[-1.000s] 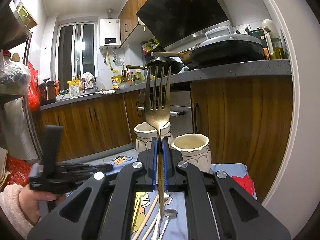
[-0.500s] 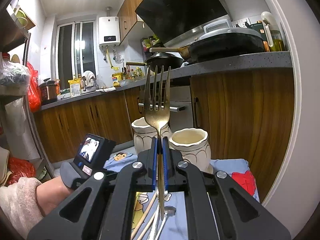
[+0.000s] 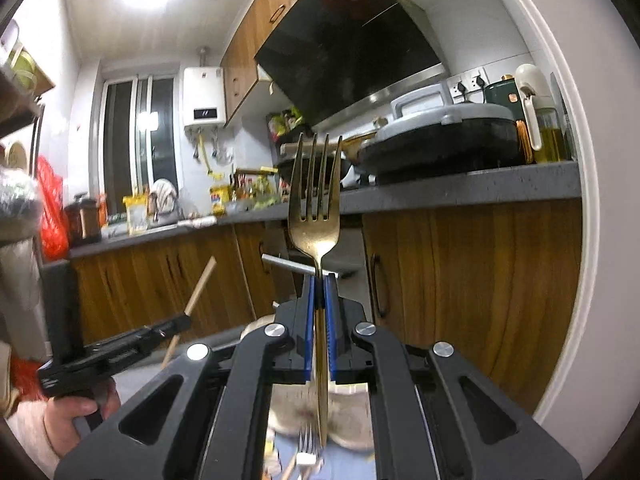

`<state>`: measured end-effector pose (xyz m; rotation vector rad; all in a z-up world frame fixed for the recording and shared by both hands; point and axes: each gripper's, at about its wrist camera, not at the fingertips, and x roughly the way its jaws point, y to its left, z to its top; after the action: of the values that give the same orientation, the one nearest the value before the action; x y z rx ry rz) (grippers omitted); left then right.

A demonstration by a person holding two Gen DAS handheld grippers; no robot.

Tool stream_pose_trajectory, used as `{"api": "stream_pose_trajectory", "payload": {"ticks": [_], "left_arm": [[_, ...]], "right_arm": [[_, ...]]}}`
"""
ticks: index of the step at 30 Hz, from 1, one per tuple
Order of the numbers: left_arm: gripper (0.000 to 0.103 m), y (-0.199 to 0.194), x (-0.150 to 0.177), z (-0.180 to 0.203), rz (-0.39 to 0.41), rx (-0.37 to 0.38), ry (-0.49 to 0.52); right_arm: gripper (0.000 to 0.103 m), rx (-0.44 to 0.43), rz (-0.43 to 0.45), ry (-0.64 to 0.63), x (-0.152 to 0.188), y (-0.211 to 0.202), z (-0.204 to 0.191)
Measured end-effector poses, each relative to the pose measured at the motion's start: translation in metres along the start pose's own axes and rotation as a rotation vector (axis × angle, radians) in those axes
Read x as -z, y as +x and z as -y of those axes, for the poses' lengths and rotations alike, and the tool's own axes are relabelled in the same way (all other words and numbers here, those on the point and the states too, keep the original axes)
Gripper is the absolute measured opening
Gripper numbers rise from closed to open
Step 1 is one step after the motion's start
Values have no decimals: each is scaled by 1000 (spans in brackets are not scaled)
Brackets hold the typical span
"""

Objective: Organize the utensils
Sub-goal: 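Lift the chopstick with the left tool while the right tool lifts the gold fork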

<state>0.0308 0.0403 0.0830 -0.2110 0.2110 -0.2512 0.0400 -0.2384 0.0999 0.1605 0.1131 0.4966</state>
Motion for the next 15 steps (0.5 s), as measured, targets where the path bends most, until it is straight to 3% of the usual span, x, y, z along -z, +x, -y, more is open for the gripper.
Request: {"api": "stream_pose_trajectory", "payload": {"ticks": [4,7,15], "left_arm": [[5,30,-30,16,117,56,-3],[5,63,-39,20,147,42,-13],[5,127,-29,23,113,-30,18]], "right_arm": [[5,18,40,37,-19,21,10],[5,54,53,43,-23,36,18],[5,83,42,110,4,66,42]]}}
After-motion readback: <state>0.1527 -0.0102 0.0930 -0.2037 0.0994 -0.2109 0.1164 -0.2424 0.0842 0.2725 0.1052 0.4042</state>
